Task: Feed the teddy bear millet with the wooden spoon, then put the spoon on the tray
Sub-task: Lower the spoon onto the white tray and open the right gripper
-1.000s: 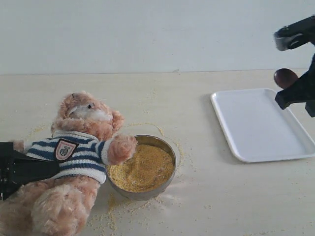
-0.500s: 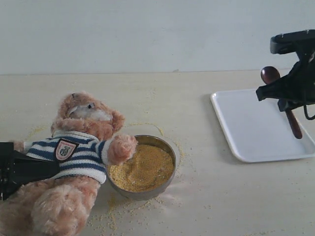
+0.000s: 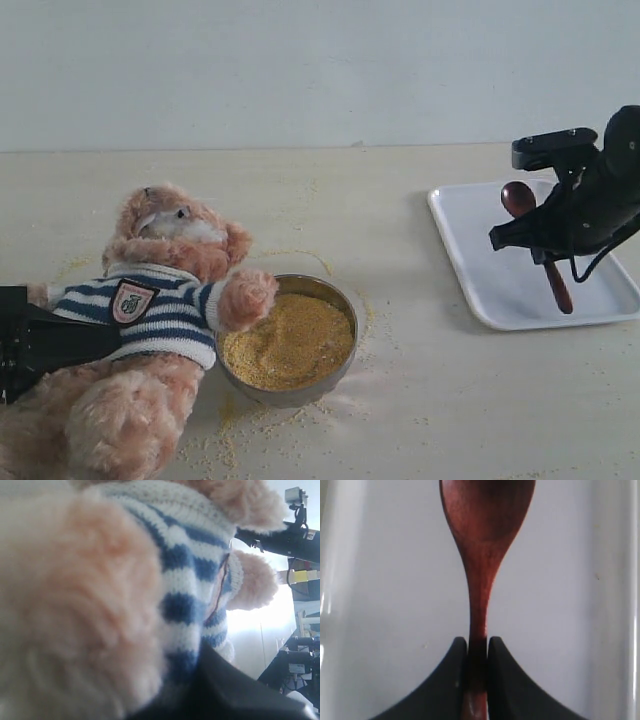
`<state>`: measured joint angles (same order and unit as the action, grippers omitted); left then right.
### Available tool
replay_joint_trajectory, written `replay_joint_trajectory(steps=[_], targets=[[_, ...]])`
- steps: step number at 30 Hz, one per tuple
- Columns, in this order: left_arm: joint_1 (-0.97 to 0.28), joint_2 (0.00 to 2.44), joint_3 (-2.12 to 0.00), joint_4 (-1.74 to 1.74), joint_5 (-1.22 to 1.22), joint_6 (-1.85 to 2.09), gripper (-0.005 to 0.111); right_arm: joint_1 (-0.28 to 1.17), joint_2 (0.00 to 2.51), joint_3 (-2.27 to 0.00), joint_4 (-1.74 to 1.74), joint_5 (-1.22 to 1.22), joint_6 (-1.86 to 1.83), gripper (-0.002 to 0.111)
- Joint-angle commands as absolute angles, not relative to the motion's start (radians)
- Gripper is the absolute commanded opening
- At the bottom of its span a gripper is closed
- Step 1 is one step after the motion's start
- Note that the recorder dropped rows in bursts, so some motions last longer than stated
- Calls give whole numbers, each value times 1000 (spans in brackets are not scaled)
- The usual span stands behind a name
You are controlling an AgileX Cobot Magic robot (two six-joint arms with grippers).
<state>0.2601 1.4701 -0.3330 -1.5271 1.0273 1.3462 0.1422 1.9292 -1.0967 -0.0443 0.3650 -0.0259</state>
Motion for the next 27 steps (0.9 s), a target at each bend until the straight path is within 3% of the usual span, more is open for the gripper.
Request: replay_joint_trajectory(steps=[1, 8, 19, 27], targets=[[258, 1473, -331, -1550, 1047, 1356, 5, 138, 1957, -1101, -49, 319, -57, 0], [258, 1473, -331, -1550, 1047, 1356, 5, 138, 1966, -1101, -49, 286, -61, 3], [258, 1473, -331, -1550, 1047, 1356, 5, 138, 1966, -1101, -49, 286, -61, 30], [258, 1473, -331, -1550, 1045, 1389, 5, 138, 1934, -1101, -49, 327, -55, 31]])
